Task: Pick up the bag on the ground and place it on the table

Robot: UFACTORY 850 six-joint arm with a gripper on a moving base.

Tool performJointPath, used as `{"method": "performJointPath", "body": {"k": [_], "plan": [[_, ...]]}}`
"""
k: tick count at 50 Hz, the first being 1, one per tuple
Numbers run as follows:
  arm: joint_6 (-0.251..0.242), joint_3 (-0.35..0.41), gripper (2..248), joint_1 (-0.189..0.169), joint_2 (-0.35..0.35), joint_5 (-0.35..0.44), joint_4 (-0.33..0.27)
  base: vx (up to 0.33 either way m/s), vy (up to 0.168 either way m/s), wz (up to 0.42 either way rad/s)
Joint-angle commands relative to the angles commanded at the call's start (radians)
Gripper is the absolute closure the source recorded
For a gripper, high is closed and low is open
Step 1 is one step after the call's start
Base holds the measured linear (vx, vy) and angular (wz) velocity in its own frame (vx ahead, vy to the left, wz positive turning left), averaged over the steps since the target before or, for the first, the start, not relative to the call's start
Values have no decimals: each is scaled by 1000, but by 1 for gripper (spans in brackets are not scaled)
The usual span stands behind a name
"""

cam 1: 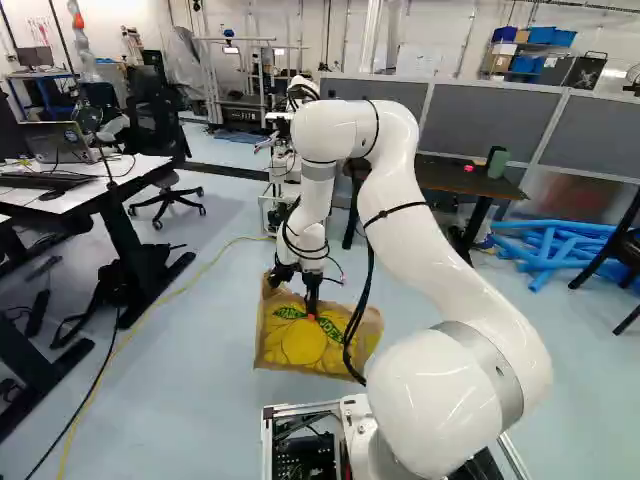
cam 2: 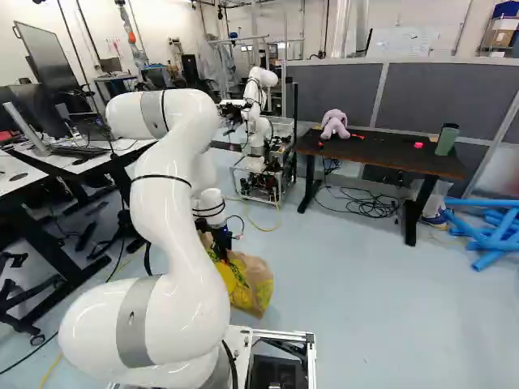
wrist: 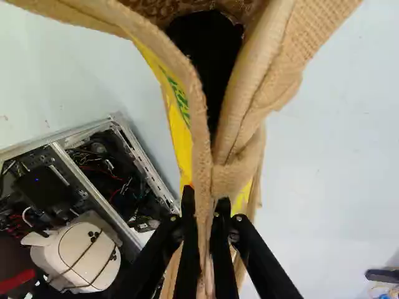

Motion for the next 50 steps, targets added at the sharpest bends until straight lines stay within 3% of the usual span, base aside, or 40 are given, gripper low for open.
{"method": "performJointPath", "body": {"k": [16,50], "plan": [[0,58,228,-4,72,-4,37,0,0,0],[0,186,228,-2,236,73,125,0,0,0]]}}
